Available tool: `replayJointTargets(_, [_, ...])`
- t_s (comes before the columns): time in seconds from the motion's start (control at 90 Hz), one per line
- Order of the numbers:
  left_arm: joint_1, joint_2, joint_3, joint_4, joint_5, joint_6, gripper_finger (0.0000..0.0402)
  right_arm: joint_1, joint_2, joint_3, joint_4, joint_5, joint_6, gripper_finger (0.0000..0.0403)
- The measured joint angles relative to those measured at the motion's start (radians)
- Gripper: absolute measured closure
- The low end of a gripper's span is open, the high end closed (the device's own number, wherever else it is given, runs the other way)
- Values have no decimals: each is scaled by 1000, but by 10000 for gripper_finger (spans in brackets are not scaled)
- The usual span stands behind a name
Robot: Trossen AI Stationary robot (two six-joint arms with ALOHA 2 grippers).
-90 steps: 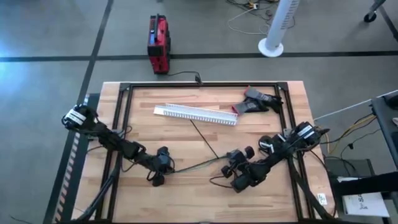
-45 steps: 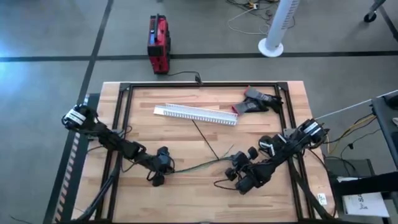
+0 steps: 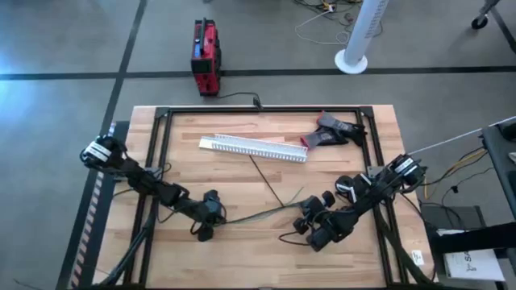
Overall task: Ziptie cables
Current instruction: Insert the black ziptie on the cable wires
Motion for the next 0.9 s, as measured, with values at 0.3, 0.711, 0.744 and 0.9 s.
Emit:
replayJointTargets(0.3, [0, 0, 0, -1, 0, -1, 402, 5, -61, -4, -122, -90, -3, 403])
replayJointTargets(0.711, [0, 0, 0, 2, 0, 0, 402, -48, -35, -1, 151, 4, -174, 403])
replayJointTargets(0.744, [0, 0, 0, 2, 0, 0, 402, -58, -22, -1, 163, -14, -180, 403])
replayJointTargets(0.9, [0, 0, 0, 2, 0, 1, 402, -70, -7, 3, 140, -31, -175, 403])
